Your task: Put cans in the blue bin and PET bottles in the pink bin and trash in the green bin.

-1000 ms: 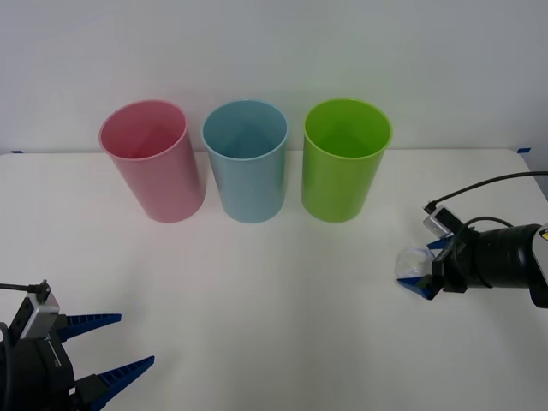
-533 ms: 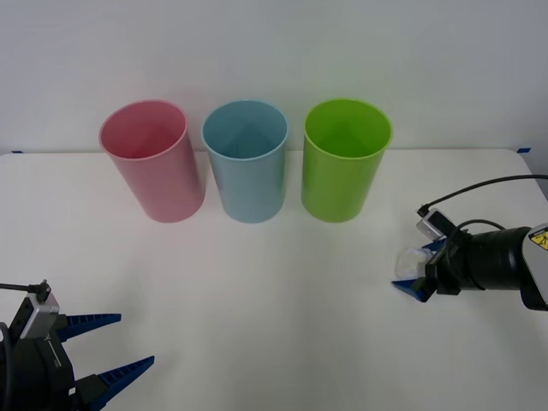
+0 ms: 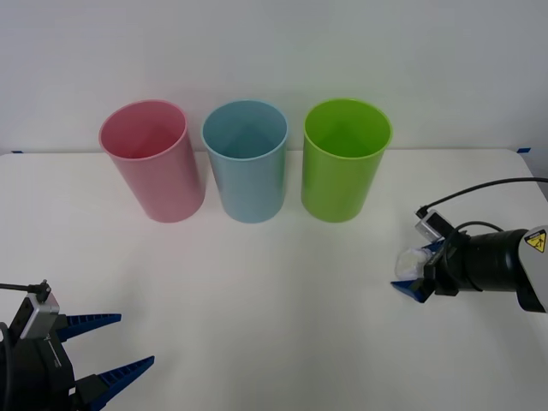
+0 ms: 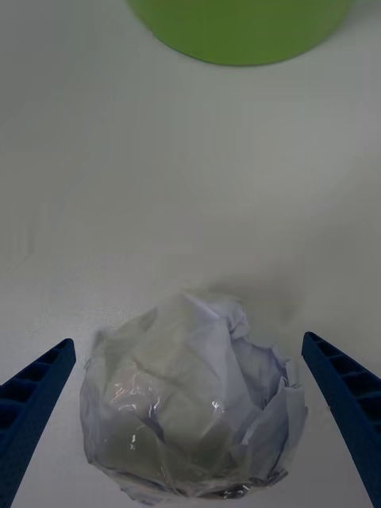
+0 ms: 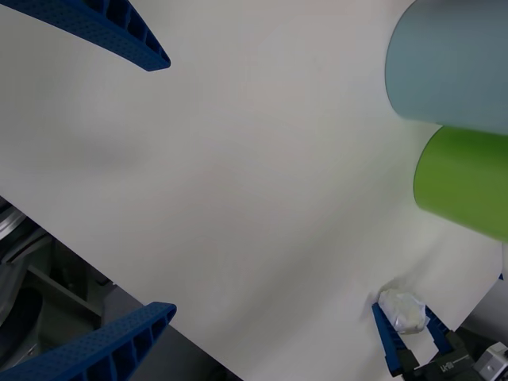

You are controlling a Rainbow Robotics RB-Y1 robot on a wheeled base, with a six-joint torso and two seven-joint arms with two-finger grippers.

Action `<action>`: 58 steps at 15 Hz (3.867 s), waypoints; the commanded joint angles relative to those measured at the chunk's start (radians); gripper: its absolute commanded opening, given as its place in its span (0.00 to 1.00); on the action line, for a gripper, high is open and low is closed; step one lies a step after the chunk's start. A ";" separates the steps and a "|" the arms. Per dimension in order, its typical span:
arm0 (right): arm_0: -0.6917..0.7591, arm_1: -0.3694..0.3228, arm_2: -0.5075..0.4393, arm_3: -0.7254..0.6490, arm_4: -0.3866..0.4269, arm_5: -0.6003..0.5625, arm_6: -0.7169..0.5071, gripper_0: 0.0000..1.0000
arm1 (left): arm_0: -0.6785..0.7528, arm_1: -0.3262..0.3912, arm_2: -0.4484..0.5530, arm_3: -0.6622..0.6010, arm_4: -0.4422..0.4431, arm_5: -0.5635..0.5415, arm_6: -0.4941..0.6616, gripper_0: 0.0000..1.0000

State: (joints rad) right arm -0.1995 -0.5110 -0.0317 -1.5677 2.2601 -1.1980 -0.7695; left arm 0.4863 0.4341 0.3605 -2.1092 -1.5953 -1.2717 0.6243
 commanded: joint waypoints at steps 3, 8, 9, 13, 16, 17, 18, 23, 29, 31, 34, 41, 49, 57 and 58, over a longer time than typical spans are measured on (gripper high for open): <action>0.000 0.002 0.004 0.000 0.021 0.006 0.003 0.03 | 0.000 0.000 0.000 0.000 0.000 0.000 0.000 1.00; 0.002 0.000 0.022 0.000 0.038 0.040 0.007 0.00 | 0.000 0.000 0.000 0.000 0.000 0.000 0.000 1.00; 0.000 0.002 0.024 0.000 0.036 0.041 0.013 0.00 | 0.000 0.000 0.000 0.000 0.000 0.000 0.000 1.00; 0.035 -0.058 0.016 -0.074 -0.080 0.052 0.049 0.00 | 0.000 0.000 0.000 0.000 0.000 0.000 0.000 1.00; 0.143 -0.135 -0.045 -0.238 -0.225 0.051 0.069 0.00 | 0.000 0.000 0.000 0.000 0.000 0.000 0.000 1.00; 0.186 -0.158 -0.077 -0.301 -0.286 0.044 0.075 0.00 | 0.000 0.000 0.000 0.000 0.000 0.000 0.000 1.00; 0.218 -0.169 -0.109 -0.348 -0.338 0.031 0.078 0.00 | 0.000 0.000 0.000 0.000 0.000 0.000 0.000 1.00; 0.282 -0.155 -0.301 -0.517 -0.583 -0.060 0.073 0.00 | 0.000 0.000 0.000 0.000 0.000 0.000 0.000 1.00; 0.057 -0.067 -0.330 -0.522 -0.625 -0.061 -0.062 0.00 | 0.000 0.000 0.000 0.000 0.000 0.000 0.000 1.00; -0.077 -0.049 -0.307 -0.448 -0.573 -0.061 -0.129 0.00 | 0.000 0.000 0.000 0.000 0.000 0.000 0.000 1.00; -0.276 -0.035 -0.257 -0.278 -0.482 -0.060 -0.149 0.00 | 0.000 0.000 0.000 0.000 0.000 0.000 0.000 1.00; -0.552 0.012 -0.137 0.041 -0.297 -0.051 -0.178 0.00 | 0.000 0.000 0.000 0.000 0.000 0.000 0.000 1.00; -0.641 0.025 0.035 0.184 -0.172 0.026 -0.209 0.00 | 0.000 0.000 0.000 0.000 0.000 0.000 0.000 1.00; -0.635 0.032 0.091 0.201 -0.094 0.041 -0.240 0.00 | 0.000 0.000 0.000 0.000 0.000 0.000 0.000 1.00; -0.630 0.032 0.093 0.201 -0.091 0.041 -0.241 0.00 | 0.000 0.000 0.000 0.000 0.000 0.000 0.000 1.00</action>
State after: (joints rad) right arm -0.8336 -0.4788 0.0602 -1.3663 2.1668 -1.1567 -1.0095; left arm 0.4863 0.4341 0.3605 -2.1092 -1.5953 -1.2716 0.6243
